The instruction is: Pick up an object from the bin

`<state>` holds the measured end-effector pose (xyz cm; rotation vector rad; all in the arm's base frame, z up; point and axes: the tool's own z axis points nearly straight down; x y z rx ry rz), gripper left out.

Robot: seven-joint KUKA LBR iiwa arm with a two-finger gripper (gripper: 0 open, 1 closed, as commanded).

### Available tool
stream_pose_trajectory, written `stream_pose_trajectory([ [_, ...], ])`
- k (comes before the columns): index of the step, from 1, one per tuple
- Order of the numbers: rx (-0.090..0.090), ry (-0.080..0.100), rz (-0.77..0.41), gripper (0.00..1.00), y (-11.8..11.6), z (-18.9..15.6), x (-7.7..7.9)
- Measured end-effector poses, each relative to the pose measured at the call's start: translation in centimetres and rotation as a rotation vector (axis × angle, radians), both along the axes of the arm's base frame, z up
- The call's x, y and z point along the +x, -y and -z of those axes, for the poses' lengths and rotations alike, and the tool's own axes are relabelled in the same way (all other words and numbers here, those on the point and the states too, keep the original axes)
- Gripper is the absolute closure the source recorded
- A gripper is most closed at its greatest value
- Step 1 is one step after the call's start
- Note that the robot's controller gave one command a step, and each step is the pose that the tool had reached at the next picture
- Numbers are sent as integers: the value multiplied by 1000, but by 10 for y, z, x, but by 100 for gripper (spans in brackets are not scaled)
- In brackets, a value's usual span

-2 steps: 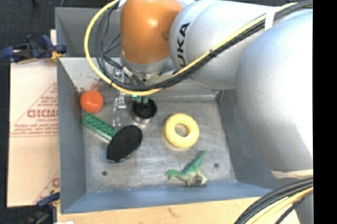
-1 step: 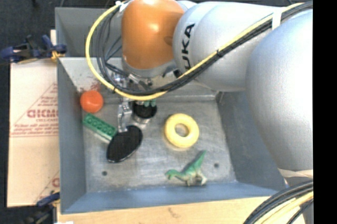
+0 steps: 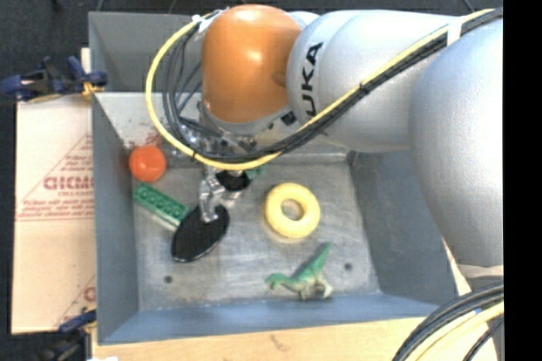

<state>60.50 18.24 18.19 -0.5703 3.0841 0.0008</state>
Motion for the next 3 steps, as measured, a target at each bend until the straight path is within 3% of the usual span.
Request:
stream_pose_trajectory([
  [1,1,-1,38,0,-8,10,-57],
  [2,2,1,-279,100,19,91,-56],
  [3,2,0,-278,100,19,91,-55],
])
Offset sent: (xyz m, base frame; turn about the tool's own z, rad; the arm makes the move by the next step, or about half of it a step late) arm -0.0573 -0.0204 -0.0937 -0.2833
